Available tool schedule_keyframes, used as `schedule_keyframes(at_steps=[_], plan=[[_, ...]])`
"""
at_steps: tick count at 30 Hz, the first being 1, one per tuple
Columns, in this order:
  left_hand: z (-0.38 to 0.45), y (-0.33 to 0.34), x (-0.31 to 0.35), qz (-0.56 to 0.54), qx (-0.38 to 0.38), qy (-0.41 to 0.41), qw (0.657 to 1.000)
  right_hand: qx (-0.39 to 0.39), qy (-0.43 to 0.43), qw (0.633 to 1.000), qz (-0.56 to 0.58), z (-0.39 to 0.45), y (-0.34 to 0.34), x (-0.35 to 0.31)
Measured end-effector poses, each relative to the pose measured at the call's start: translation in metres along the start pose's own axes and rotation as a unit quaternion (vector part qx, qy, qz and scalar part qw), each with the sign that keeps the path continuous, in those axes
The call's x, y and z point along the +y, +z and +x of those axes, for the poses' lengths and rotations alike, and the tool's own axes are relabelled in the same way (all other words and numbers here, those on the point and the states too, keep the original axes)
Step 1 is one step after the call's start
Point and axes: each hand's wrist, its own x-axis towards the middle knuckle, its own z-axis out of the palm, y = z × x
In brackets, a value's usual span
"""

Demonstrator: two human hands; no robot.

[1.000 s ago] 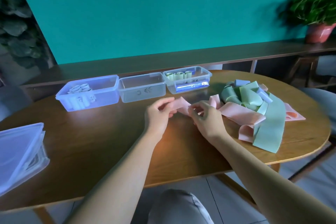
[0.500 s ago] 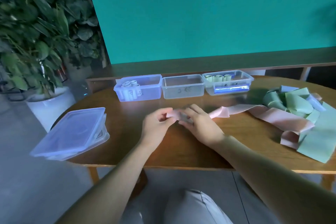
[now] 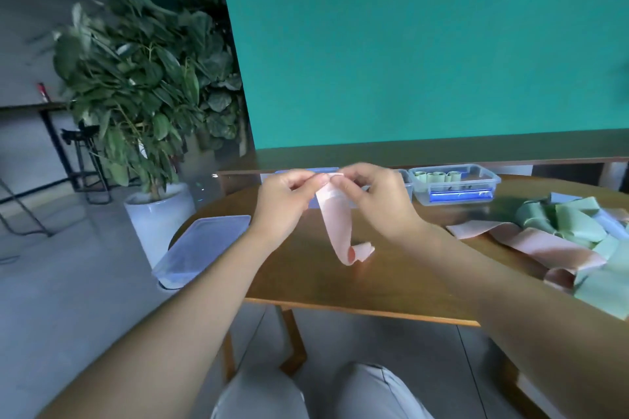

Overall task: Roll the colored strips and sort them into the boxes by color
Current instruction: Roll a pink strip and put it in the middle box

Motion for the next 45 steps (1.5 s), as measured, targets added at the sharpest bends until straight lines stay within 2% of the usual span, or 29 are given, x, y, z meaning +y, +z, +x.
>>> schedule_keyframes(at_steps=[4, 8, 11, 17, 22, 26, 30, 32, 34, 45], plan=[[0.006, -0.018, 0.044, -0.039, 0.034, 0.033, 0.998, 0.003, 0.028, 0.992, 0.124, 0.014, -0.018, -0.045], [0.01, -0.03, 0.077, -0.057, 0.061, 0.065, 0.994, -0.001, 0.034, 0.982, 0.186, 0.028, -0.028, -0.075], [0.014, -0.037, 0.084, -0.049, 0.059, 0.051, 0.996, -0.014, 0.04, 0.979, 0.198, 0.034, -0.035, -0.084], [0.016, -0.037, 0.06, -0.045, 0.001, 0.008, 0.999, -0.063, 0.085, 0.98, 0.171, 0.035, -0.027, -0.06], [0.018, -0.023, 0.016, 0.005, -0.001, -0.005, 1.0, -0.166, 0.13, 0.97, 0.118, 0.017, -0.004, -0.015], [0.024, -0.015, -0.018, 0.035, 0.015, -0.027, 0.999, -0.204, 0.192, 0.955, 0.094, -0.001, 0.014, 0.024], [0.039, -0.013, -0.04, 0.044, 0.032, -0.052, 0.997, -0.333, 0.259, 0.906, 0.03, -0.017, 0.031, 0.054], [0.048, -0.013, -0.046, 0.042, 0.043, -0.055, 0.997, -0.372, 0.278, 0.885, 0.019, -0.025, 0.039, 0.066], [0.056, -0.013, -0.052, 0.043, 0.06, -0.061, 0.995, -0.374, 0.284, 0.883, 0.019, -0.03, 0.042, 0.072], [0.075, -0.021, -0.078, 0.045, 0.115, -0.094, 0.988, -0.28, 0.335, 0.892, 0.116, -0.019, 0.033, 0.089]])
